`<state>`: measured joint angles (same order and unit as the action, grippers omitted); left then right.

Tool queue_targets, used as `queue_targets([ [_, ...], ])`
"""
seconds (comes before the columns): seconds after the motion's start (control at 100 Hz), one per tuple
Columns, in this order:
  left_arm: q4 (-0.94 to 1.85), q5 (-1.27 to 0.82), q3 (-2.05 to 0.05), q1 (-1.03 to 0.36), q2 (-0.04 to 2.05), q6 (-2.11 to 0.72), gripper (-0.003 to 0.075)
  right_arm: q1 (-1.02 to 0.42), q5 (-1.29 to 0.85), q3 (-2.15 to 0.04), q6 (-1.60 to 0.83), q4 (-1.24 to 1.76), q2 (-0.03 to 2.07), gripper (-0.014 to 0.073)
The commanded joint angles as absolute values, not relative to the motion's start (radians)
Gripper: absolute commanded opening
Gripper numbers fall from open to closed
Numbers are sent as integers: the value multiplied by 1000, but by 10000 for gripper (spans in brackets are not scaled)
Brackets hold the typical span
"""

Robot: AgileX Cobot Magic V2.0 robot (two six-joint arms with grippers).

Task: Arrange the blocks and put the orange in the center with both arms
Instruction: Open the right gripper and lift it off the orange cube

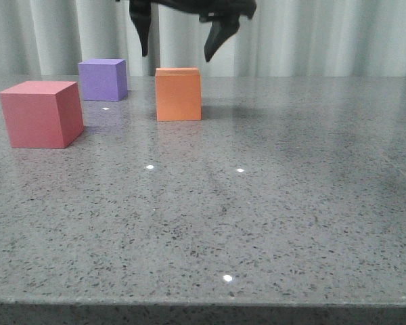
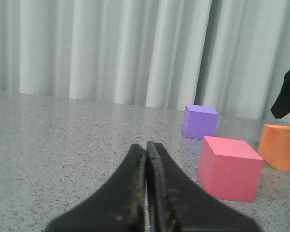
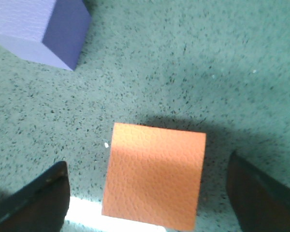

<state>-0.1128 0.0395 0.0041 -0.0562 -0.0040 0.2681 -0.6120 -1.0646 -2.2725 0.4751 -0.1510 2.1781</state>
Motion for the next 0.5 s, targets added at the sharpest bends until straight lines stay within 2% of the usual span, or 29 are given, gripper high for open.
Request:
queue_targets([
  [0.0,-103,115,45,-51,-17,276,-20,-589,-1052,-2313,411,-166,2076,645],
  [0.3,-103,115,45,-51,-17,276,-20,-470,-1150,-2309,273,-157,1970,645],
  [0.49,-103,115,45,-51,-17,276,-20,-368,-1152,-2199,221,-147,1868,645],
])
